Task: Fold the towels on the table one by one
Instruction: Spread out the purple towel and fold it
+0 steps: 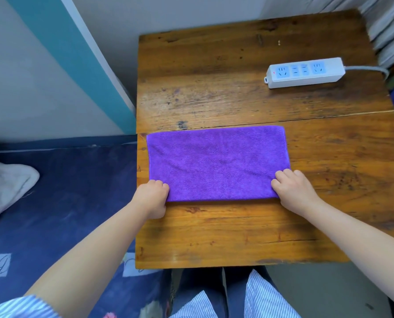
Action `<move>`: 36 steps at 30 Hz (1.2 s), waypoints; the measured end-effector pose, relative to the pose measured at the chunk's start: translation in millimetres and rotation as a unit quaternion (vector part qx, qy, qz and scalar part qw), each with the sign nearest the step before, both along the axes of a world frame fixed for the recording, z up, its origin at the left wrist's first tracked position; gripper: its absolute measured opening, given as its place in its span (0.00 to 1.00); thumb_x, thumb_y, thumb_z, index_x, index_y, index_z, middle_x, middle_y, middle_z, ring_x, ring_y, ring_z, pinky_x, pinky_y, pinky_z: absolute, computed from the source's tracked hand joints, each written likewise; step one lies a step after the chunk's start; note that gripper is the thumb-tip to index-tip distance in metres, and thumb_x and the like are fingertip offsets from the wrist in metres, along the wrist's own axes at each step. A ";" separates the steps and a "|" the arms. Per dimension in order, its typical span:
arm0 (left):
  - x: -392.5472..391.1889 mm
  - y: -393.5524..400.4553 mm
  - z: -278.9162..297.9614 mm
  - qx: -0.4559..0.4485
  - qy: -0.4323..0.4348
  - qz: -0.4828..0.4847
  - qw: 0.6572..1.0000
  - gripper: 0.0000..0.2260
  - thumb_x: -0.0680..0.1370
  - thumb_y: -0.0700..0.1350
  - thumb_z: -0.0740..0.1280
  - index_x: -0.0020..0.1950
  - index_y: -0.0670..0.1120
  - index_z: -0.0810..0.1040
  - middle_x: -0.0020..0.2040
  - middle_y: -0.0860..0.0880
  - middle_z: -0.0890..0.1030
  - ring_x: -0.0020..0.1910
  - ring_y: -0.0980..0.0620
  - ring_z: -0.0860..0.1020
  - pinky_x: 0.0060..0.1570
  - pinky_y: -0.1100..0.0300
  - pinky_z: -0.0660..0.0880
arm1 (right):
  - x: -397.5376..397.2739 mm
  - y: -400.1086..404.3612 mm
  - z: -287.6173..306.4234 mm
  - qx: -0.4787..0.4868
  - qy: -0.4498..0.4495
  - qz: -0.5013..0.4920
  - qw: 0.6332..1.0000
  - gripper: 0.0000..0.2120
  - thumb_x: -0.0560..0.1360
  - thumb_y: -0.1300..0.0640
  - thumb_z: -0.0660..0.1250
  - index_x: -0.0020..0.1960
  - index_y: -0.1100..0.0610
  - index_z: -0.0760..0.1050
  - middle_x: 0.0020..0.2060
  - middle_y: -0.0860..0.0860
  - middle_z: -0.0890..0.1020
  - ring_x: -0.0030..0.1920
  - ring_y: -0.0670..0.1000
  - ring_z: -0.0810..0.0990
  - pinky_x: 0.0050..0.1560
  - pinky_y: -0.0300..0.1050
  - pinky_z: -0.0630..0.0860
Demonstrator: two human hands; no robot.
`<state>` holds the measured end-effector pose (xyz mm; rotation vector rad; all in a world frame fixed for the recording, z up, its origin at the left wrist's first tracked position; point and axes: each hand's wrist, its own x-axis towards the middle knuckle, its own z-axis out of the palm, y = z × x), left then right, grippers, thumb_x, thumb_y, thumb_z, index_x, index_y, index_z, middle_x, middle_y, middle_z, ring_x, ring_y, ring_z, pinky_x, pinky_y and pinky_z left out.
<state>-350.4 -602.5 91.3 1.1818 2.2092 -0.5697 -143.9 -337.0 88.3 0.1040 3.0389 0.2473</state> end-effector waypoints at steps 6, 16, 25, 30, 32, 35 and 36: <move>-10.2 18.4 15.7 -0.089 -0.010 -0.074 0.993 0.11 0.76 0.43 0.57 0.55 0.44 0.75 0.55 0.46 0.78 0.53 0.45 0.77 0.42 0.58 0.70 | 12.1 -13.5 13.8 -0.027 -0.089 -0.074 0.993 0.18 0.37 0.66 0.75 0.24 0.59 0.72 0.22 0.55 0.74 0.21 0.56 0.74 0.21 0.41 0.68; -5.7 98.9 3.5 0.300 0.005 0.195 0.934 0.21 0.79 0.41 0.54 0.73 0.41 0.60 0.76 0.45 0.56 0.75 0.48 0.54 0.69 0.52 0.57 | -103.5 -50.7 14.7 -0.187 -0.002 -0.139 0.973 0.21 0.69 0.63 0.64 0.62 0.63 0.72 0.66 0.63 0.71 0.67 0.64 0.68 0.66 0.60 0.65; -26.9 85.5 -43.0 0.235 0.030 0.131 0.963 0.26 0.80 0.55 0.50 0.76 0.50 0.49 0.77 0.51 0.48 0.76 0.51 0.45 0.72 0.52 0.41 | -132.7 -39.3 -32.9 -0.202 -0.049 -0.154 0.966 0.25 0.79 0.47 0.51 0.74 0.49 0.50 0.75 0.48 0.50 0.75 0.52 0.45 0.73 0.51 0.40; -59.8 57.8 -43.2 0.225 0.046 0.158 0.960 0.30 0.78 0.58 0.49 0.75 0.43 0.51 0.77 0.46 0.51 0.76 0.48 0.47 0.73 0.53 0.44 | -94.2 18.8 -32.6 -0.176 -0.028 -0.290 0.940 0.25 0.78 0.47 0.51 0.73 0.51 0.55 0.75 0.51 0.55 0.75 0.54 0.49 0.73 0.51 0.43; -69.8 47.0 -42.6 0.219 0.051 0.207 0.952 0.29 0.79 0.57 0.50 0.75 0.42 0.50 0.77 0.45 0.50 0.76 0.48 0.47 0.73 0.52 0.44 | -72.5 38.8 -30.1 -0.183 -0.045 -0.333 0.924 0.25 0.79 0.49 0.52 0.74 0.52 0.54 0.75 0.52 0.53 0.75 0.55 0.48 0.73 0.54 0.44; -78.8 33.9 -37.0 0.217 0.050 0.279 0.934 0.29 0.80 0.53 0.53 0.75 0.40 0.49 0.77 0.44 0.48 0.76 0.48 0.45 0.73 0.49 0.44 | -45.4 53.5 -21.0 -0.180 -0.069 -0.388 0.901 0.27 0.78 0.46 0.47 0.75 0.53 0.49 0.76 0.53 0.49 0.75 0.55 0.45 0.73 0.55 0.43; -80.7 31.4 -34.6 0.219 0.066 0.274 0.934 0.29 0.80 0.52 0.53 0.75 0.40 0.49 0.77 0.44 0.48 0.76 0.47 0.45 0.73 0.48 0.44 | -41.0 52.2 -17.6 -0.179 -0.064 -0.398 0.897 0.29 0.76 0.44 0.44 0.75 0.54 0.49 0.75 0.54 0.48 0.75 0.56 0.44 0.73 0.55 0.42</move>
